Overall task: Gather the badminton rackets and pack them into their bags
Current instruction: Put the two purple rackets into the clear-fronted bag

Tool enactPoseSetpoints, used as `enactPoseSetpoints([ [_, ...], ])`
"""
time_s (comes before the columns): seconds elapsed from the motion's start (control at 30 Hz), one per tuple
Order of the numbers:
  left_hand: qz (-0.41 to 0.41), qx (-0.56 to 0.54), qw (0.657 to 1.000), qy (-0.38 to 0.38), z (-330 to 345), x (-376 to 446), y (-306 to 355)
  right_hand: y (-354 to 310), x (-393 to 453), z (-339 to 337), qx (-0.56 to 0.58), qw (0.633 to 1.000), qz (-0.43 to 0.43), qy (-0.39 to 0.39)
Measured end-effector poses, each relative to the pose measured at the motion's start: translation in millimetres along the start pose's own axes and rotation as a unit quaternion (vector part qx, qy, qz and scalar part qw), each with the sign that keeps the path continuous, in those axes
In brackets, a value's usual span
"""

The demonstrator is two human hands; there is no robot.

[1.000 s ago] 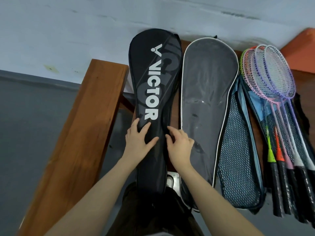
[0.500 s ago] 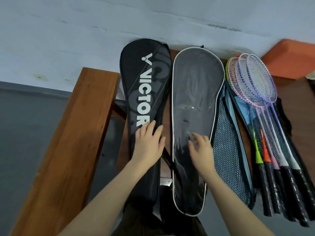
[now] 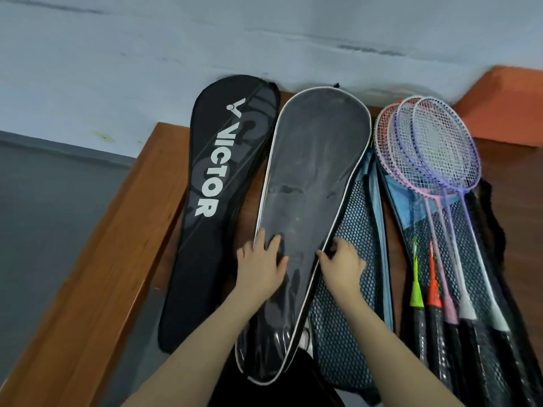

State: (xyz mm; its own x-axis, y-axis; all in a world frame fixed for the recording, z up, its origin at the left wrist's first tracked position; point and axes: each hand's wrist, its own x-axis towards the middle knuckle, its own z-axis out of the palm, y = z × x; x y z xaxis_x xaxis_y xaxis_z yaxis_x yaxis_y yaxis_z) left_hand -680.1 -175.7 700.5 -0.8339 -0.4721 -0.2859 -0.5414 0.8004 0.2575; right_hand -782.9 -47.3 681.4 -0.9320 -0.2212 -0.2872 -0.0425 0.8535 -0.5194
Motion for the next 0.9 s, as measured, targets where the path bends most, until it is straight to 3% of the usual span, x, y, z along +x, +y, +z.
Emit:
enactPoseSetpoints([
  [0.2,0.015,-0.064,0.997,-0.034,-8.4,-0.8,10.0,7.2,-3.5,-26.5,0.205,0.979,-0.014,-0.013],
  [0.3,0.044,-0.052,0.995,-0.070,-14.7,8.5,18.6,10.6,-5.1,-43.1,0.204,0.976,-0.069,0.011],
  [0.4,0.088,-0.035,0.994,-0.056,-20.9,17.5,28.1,15.1,-6.8,-59.2,0.186,0.975,-0.114,0.043],
  [0.63,0.144,-0.174,0.974,0.015,-35.5,34.1,78.0,19.7,-16.0,-91.3,0.208,0.959,-0.187,0.049],
  [0.7,0.120,-0.249,0.961,0.017,-43.9,39.2,96.1,16.1,-20.5,-96.8,0.222,0.953,-0.200,0.048],
  [0.8,0.046,-0.431,0.900,0.050,-61.2,37.9,112.7,10.9,-29.5,-105.4,0.233,0.945,-0.222,0.058],
  [0.9,0.035,-0.469,0.878,0.086,-74.0,32.7,117.4,7.8,-34.4,-113.7,0.233,0.941,-0.239,0.056],
])
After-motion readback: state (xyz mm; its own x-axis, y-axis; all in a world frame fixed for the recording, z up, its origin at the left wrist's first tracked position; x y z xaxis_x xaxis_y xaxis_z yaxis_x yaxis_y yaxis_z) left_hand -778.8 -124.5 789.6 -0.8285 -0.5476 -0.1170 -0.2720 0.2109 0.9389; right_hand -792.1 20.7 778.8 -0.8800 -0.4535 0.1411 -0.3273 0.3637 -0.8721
